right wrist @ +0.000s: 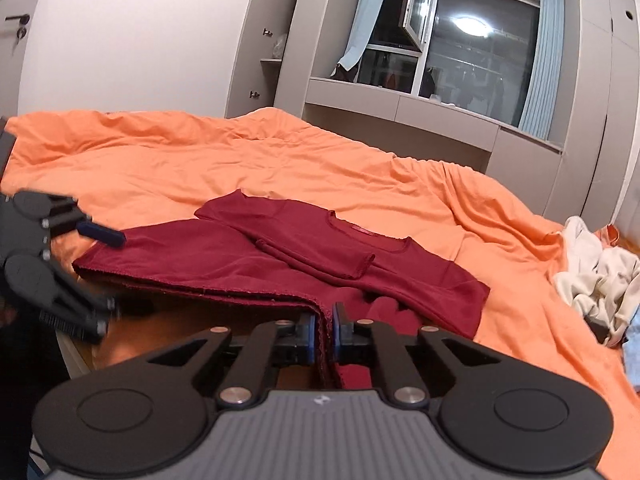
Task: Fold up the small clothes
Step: 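Grasp the red sweater edge with the right tool while the left tool grasps it too, then lift the sweater edge with both tools and fold it over the body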
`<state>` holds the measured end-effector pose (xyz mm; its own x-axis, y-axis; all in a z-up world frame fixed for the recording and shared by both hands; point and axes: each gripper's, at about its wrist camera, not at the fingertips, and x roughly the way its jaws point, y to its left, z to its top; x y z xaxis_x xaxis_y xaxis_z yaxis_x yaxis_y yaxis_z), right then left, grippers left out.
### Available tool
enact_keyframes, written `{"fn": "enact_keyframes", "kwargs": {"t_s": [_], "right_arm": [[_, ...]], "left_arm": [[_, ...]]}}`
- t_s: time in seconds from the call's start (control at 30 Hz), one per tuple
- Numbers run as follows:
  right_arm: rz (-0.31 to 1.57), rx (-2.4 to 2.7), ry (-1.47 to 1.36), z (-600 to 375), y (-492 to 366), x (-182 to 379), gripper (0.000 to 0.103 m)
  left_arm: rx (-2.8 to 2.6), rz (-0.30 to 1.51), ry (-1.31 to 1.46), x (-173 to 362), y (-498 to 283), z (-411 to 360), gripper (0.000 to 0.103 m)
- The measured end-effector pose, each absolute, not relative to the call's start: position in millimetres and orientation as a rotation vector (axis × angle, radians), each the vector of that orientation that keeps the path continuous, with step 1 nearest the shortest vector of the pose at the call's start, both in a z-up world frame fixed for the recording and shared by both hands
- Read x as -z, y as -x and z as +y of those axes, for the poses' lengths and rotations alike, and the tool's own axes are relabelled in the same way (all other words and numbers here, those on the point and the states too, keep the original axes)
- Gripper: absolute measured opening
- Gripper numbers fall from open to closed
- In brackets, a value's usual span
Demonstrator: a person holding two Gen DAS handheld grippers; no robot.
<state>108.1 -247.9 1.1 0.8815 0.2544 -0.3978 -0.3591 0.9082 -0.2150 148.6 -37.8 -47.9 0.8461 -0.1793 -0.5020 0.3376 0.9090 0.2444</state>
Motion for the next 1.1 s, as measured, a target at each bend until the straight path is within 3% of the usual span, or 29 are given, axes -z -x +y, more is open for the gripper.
{"fn": "enact_keyframes", "kwargs": {"t_s": [0.13,0.2,0.3,0.37,0.6,0.77,0.9,1.0,1.1], "right_arm": [[0.387,-0.314,0.369,-244,-101,8,0.010],[0.407,-0.312,0.413,-237,-96,17,0.012],[0.464,-0.310,0.459,-235,-97,31,0.025],[0.501,-0.308,0.486,-235,-96,38,0.037],[0.502,-0.242,0.648,-232,-81,49,0.052],[0.503,-0.222,0.768,-223,-76,62,0.048],[0.461,-0.160,0.749,-226,-77,61,0.021],[0.433,-0.126,0.704,-232,-77,54,0.009],[0.387,-0.103,0.717,-233,-72,50,0.006]], "left_arm": [[0.205,0.491,-0.391,43,-157,-19,0.082],[0.176,0.498,-0.410,40,-162,-9,0.060],[0.194,0.503,-0.405,35,-165,4,0.039],[0.227,0.494,-0.388,32,-165,10,0.036],[0.242,0.462,-0.379,30,-163,13,0.016],[0.235,0.429,-0.323,20,-163,20,0.010],[0.231,0.376,-0.279,10,-160,25,0.008],[0.210,0.325,-0.260,0,-158,28,0.007],[0.205,0.296,-0.219,-10,-158,33,0.007]]}}
